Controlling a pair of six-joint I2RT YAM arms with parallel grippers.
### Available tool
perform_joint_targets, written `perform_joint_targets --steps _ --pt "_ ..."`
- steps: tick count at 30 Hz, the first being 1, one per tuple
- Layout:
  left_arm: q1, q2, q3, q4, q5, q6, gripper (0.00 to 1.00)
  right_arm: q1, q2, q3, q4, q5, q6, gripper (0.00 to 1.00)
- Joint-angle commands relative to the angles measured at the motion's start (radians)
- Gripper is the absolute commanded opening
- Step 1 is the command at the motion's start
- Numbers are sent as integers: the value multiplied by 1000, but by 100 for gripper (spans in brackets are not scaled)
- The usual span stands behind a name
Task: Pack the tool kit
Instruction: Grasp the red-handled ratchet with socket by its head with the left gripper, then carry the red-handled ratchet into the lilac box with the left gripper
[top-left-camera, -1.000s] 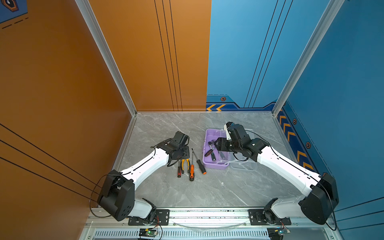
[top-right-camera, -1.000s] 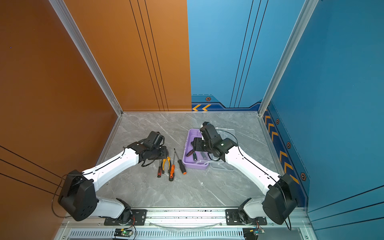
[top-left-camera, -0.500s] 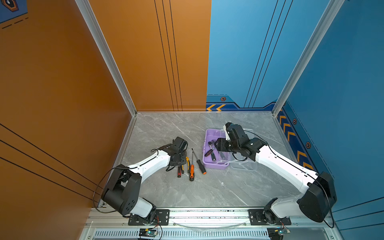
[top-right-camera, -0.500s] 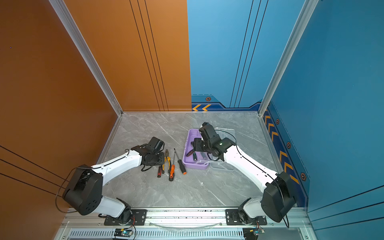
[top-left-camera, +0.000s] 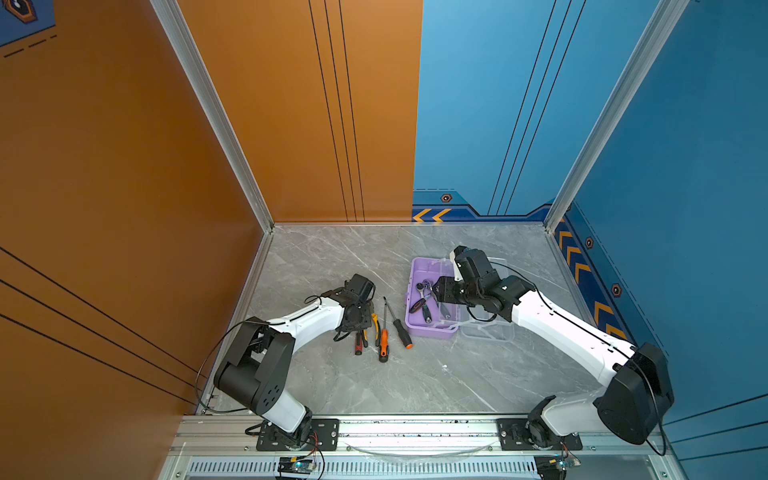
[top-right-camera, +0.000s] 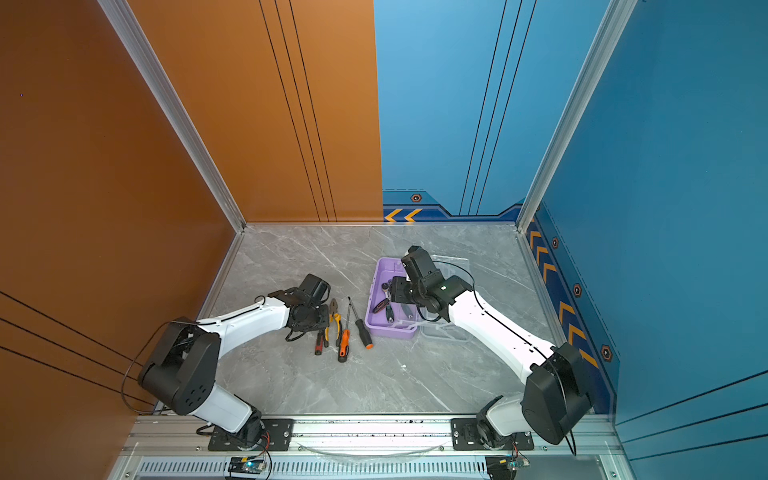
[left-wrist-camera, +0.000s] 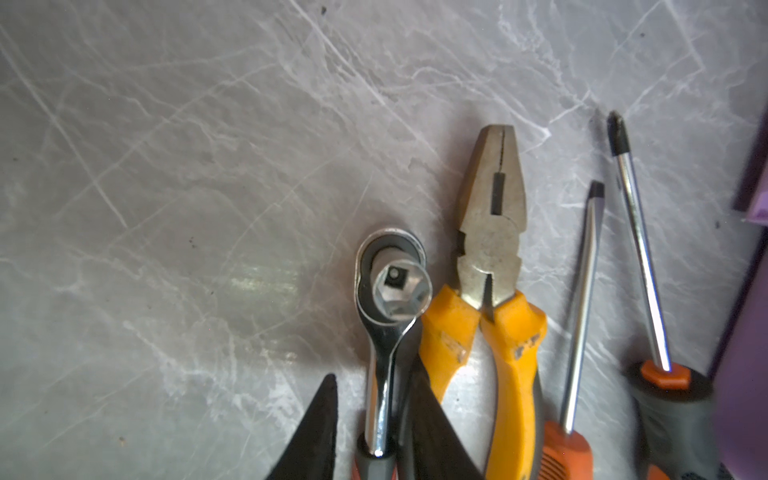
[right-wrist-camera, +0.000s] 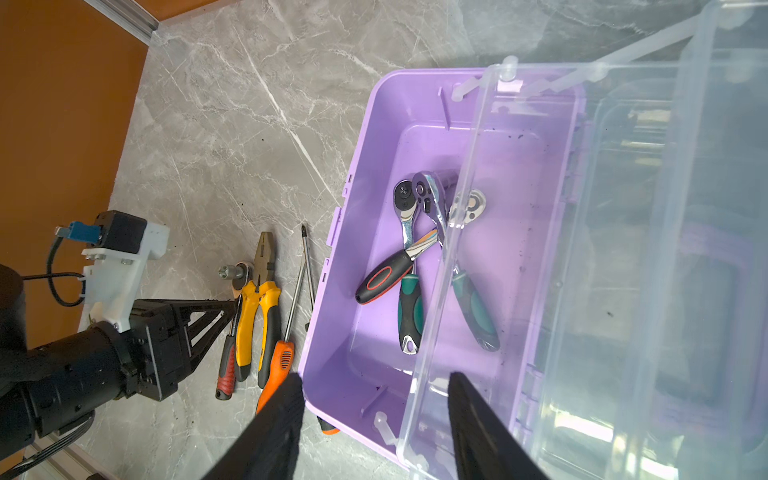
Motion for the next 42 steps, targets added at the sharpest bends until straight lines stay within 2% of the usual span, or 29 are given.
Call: perform_joint_targets --steps 1,12,16,21,26,30,34,37,42 --pt "17 39 -16 17 -11 -2 27 -3 15 0 8 -16 4 57" --pt "17 128 9 38 -24 17 15 -6 27 7 15 -27 11 57" --pt "17 151 19 38 -27 28 0 -5 27 7 14 -30 13 57" --pt "16 120 20 34 -22 35 0 -6 30 15 14 -42 14 57" --pt "13 8 64 -14 4 46 0 -5 38 33 15 -62 20 56" --pt "-4 -52 151 -53 77 35 0 -11 30 36 23 -69 26 56" --pt "-82 -52 276 -64 106 15 0 -24 14 25 37 -81 39 56" --pt "-157 10 401 -64 131 11 0 -37 -2 20 38 -78 41 56" --pt "-241 205 621 -64 156 14 0 -66 -45 -1 38 -76 42 56"
